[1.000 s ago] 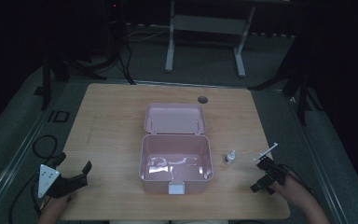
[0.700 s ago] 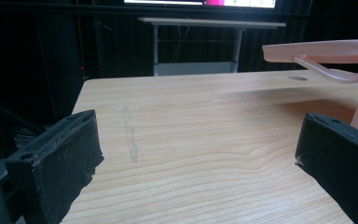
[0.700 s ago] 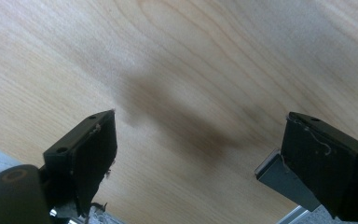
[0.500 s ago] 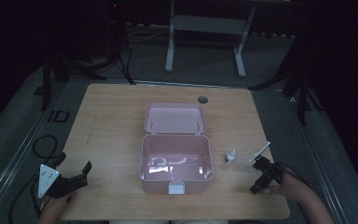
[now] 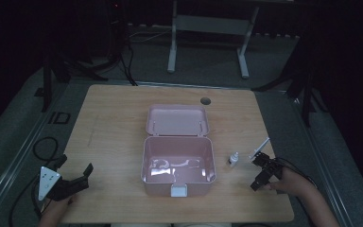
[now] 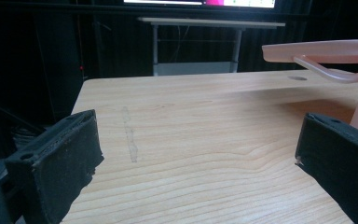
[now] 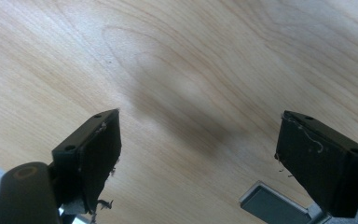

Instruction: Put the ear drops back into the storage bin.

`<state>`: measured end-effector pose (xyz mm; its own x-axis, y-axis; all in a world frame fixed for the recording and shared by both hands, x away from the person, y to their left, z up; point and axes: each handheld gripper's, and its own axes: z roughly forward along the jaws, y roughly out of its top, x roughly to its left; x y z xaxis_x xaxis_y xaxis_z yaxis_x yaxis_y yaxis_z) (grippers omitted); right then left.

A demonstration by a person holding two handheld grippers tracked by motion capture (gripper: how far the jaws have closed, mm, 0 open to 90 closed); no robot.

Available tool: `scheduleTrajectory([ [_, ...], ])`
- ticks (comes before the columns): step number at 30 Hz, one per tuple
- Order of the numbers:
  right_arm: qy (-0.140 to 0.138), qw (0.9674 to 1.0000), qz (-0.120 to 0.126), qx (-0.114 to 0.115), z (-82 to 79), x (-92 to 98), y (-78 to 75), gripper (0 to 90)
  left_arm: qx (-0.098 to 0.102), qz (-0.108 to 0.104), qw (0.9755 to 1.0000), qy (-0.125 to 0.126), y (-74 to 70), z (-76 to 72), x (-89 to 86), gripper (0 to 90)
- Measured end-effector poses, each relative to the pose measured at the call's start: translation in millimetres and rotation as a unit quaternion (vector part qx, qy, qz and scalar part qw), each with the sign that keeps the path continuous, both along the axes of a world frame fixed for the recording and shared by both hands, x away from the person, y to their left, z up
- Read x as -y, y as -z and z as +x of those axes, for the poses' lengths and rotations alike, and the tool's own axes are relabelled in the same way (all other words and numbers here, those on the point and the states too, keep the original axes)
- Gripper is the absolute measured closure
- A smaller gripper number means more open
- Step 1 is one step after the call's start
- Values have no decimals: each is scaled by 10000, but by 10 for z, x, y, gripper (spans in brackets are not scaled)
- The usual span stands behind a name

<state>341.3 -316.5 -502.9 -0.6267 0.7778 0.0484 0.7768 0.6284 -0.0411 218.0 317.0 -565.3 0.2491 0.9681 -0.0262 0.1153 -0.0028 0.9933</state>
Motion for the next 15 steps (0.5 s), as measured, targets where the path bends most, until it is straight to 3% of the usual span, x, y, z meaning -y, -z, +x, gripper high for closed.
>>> scheduleTrajectory([
  [4, -16, 10000, -42, -89, 54, -60, -14, 146, 1, -6, 10000, -2, 0, 0, 1, 4],
  [15, -45, 10000, 32, -68, 234, -253, -59, 174, 5, -17, 10000, 8, 0, 1, 0, 4],
])
